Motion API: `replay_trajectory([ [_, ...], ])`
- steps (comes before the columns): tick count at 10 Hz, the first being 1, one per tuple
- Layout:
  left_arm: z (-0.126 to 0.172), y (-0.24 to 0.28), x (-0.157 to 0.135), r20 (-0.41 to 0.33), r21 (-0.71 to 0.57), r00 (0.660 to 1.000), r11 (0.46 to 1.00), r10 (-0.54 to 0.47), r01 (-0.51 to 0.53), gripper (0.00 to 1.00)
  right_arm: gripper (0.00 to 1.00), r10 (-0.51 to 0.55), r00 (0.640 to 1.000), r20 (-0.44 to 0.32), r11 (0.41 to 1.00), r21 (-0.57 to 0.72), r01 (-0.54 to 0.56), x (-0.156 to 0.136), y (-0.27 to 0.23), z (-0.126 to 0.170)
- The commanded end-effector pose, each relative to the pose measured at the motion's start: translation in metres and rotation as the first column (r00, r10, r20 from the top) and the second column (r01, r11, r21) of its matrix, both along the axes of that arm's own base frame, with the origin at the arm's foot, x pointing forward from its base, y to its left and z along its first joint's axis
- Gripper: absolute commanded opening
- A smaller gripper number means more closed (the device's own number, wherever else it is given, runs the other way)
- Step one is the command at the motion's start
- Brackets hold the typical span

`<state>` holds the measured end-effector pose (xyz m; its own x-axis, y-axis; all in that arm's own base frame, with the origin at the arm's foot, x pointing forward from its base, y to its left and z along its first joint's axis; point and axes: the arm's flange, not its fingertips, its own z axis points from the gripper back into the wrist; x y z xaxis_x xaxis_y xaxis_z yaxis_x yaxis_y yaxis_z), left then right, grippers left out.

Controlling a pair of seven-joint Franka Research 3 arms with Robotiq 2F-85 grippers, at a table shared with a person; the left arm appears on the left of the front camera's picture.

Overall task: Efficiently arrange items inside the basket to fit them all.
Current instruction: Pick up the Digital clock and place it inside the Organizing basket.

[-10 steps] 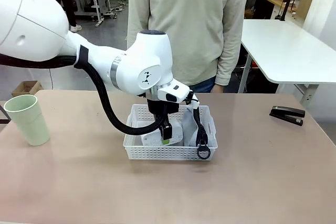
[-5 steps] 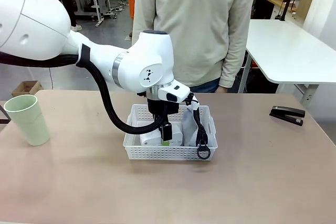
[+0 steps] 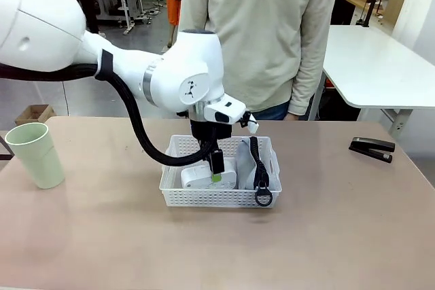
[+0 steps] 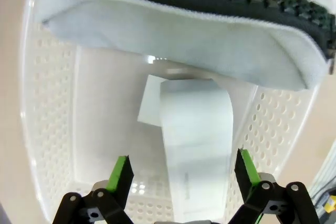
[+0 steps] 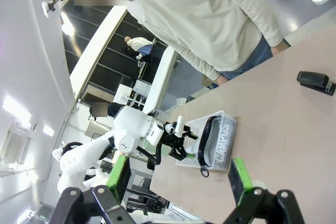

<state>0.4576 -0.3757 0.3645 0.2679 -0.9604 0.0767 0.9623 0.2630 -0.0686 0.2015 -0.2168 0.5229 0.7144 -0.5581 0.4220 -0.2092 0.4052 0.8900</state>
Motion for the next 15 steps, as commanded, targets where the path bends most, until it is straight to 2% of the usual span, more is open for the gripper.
replay_trajectory([
  [1, 0.051, 0.034, -0.001, -0.005, -0.088, 1.0, 0.996, 0.0, 0.0, 1.0, 1.0, -0.001, 0.999, 0.038, 1.0, 0.001, 0.001, 0.002, 0.0, 0.001],
  [2, 0.088, 0.064, 0.007, -0.023, -0.194, 1.0, 0.981, 0.018, -0.022, 1.0, 1.0, -0.001, 0.999, 0.038, 1.0, 0.001, 0.001, 0.002, 0.0, 0.001],
  [4, 0.162, 0.148, 0.017, -0.051, -0.401, 0.997, 0.914, 0.051, -0.067, 1.0, 1.0, -0.001, 0.999, 0.038, 1.0, 0.001, 0.001, 0.002, 0.0, 0.001],
  [5, 0.181, 0.19, 0.02, -0.058, -0.456, 0.988, 0.877, 0.144, -0.154, 1.0, 1.0, -0.001, 0.999, 0.038, 1.0, 0.001, 0.001, 0.002, 0.0, 0.001],
  [6, 0.192, 0.233, 0.022, -0.111, -0.492, 0.968, 0.833, 0.227, -0.252, 1.0, 1.0, -0.001, 0.999, 0.038, 1.0, 0.001, 0.001, 0.002, 0.0, 0.001],
  [7, 0.199, 0.276, 0.024, -0.196, -0.52, 0.926, 0.766, 0.324, -0.378, 1.0, 1.0, -0.001, 0.999, 0.038, 1.0, 0.001, 0.001, 0.002, 0.0, 0.001],
  [8, 0.202, 0.323, 0.02, -0.315, -0.579, 0.874, 0.654, 0.371, -0.486, 1.0, 1.0, -0.001, 0.999, 0.038, 1.0, 0.001, 0.001, 0.002, 0.0, 0.001],
  [9, 0.198, 0.382, 0.009, -0.478, -0.612, 0.763, 0.458, 0.434, -0.644, 1.0, 1.0, -0.001, 0.999, 0.038, 1.0, 0.001, 0.001, 0.002, 0.0, 0.001],
  [10, 0.182, 0.435, -0.006, -0.591, -0.62, 0.654, 0.253, 0.471, -0.742, 1.0, 1.0, -0.001, 0.999, 0.038, 1.0, 0.001, 0.001, 0.002, 0.0, 0.001],
  [11, 0.159, 0.476, -0.026, -0.649, -0.646, 0.615, 0.102, 0.449, -0.757, 1.0, 1.0, -0.001, 0.999, 0.038, 1.0, 0.001, 0.001, 0.002, 0.0, 0.001],
  [12, 0.129, 0.515, -0.055, -0.701, -0.659, 0.578, -0.07, 0.417, -0.749, 1.0, 1.0, -0.001, 0.999, 0.038, 1.0, 0.001, 0.001, 0.002, 0.0, 0.001],
  [13, 0.099, 0.549, -0.083, -0.772, -0.627, 0.508, -0.327, 0.382, -0.707, 1.0, 1.0, -0.001, 0.999, 0.038, 1.0, 0.001, 0.001, 0.002, 0.0, 0.001],
  [14, 0.149, 0.506, -0.033, -0.618, -0.603, 0.648, 0.261, 0.445, -0.754, 1.0, 1.0, -0.001, 0.999, 0.038, 1.0, 0.001, 0.001, 0.002, 0.0, 0.001],
  [15, 0.149, 0.506, -0.033, -0.618, -0.603, 0.648, 0.261, 0.445, -0.754, 1.0, 1.0, -0.001, 0.999, 0.038, 1.0, 0.001, 0.001, 0.002, 0.0, 0.001],
])
